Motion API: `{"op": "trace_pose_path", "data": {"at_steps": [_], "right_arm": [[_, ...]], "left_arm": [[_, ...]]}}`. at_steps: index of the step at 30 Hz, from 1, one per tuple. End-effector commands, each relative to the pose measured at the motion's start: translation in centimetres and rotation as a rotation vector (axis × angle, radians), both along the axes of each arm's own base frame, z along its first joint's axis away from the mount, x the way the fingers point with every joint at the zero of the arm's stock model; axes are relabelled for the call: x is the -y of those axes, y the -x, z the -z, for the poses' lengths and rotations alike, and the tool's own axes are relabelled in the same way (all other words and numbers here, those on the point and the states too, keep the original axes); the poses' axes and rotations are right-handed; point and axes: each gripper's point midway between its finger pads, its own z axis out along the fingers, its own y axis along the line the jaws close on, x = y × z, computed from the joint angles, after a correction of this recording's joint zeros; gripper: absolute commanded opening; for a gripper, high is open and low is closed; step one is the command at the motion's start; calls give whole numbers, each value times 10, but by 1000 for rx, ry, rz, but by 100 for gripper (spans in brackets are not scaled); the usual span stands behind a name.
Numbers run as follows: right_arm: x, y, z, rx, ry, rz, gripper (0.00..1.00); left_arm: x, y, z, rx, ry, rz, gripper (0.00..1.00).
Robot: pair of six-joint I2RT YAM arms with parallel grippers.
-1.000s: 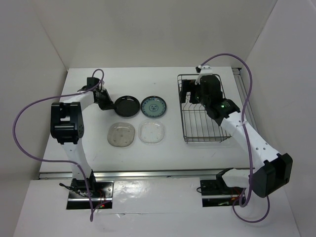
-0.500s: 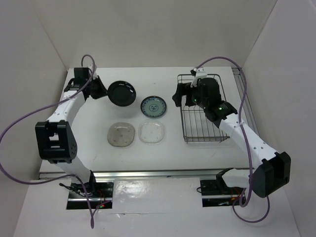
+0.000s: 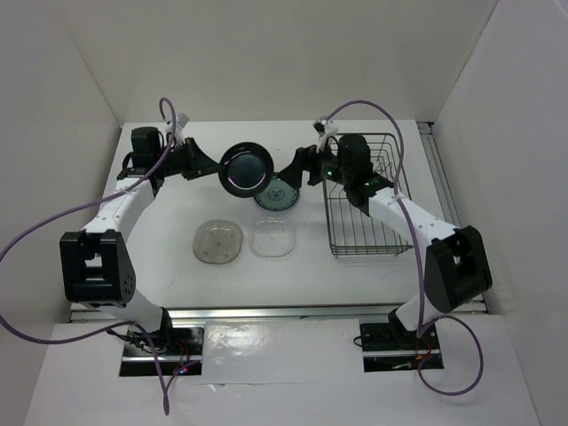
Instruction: Load the plates into the dish rack
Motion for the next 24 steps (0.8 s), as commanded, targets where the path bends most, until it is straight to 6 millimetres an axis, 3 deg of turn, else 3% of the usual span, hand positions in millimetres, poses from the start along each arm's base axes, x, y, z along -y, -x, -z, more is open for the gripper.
{"op": "trace_pose_path", "data": {"at_steps": [1, 3, 6, 13, 16, 19, 20, 24], "right_arm": [[-22, -10, -31, 91, -101, -72, 94], [-30, -9, -19, 72, -119, -119, 91], [-39, -9, -23, 70, -147, -140, 91], [-45, -12, -39, 91, -155, -143, 91], [-47, -12, -38, 79, -162, -152, 91], [-52, -17, -29, 63, -163, -137, 84], [-53, -18, -25, 43, -167, -135, 80], [-61, -15, -21, 11, -195, -186, 24]], "left_arm": [[21, 10, -38, 135, 100, 148, 0], [29, 13, -35, 122, 98, 160, 0], [39, 13, -33, 119, 72, 176, 0], [39, 7, -24, 95, 50, 150, 0], [40, 8, -21, 79, 60, 155, 0], [42, 8, -26, 97, 76, 173, 0], [42, 10, -31, 109, 75, 174, 0], [41, 11, -31, 109, 71, 166, 0]]}}
